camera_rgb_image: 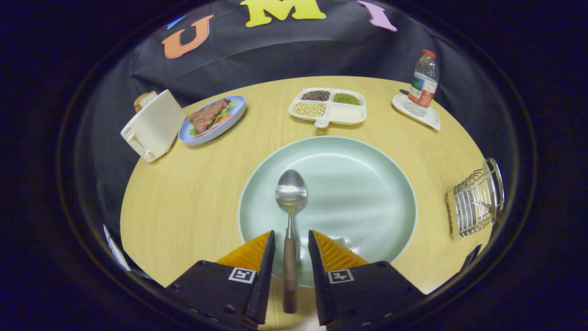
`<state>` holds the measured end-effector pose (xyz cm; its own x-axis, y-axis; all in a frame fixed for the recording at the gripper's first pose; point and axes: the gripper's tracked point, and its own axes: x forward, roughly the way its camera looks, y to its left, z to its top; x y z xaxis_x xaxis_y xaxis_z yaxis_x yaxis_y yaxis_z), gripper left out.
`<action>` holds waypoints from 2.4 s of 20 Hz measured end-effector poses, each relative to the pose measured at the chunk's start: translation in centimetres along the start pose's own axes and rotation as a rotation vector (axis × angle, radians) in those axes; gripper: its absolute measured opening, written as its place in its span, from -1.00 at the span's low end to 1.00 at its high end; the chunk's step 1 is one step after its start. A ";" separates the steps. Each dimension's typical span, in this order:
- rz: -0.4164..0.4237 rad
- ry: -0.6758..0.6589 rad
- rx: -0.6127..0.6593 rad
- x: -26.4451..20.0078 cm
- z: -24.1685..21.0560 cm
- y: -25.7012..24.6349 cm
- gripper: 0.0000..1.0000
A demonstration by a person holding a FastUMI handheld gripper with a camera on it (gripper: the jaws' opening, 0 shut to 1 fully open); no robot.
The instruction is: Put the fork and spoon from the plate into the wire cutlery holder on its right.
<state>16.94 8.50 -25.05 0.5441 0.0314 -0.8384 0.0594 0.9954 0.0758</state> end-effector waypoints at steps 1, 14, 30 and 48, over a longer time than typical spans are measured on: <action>0.000 0.013 0.006 0.4 -0.1 0.0 -0.30; 0.018 -0.042 -0.014 -2.4 1.0 0.0 -0.99; 0.075 -0.360 0.013 -20.1 5.1 -7.7 -0.99; -0.018 -0.301 0.165 -18.5 3.2 -26.1 -0.99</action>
<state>7.99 -18.31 -9.80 0.7628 -0.0383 -0.6454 0.1918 0.9667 0.1694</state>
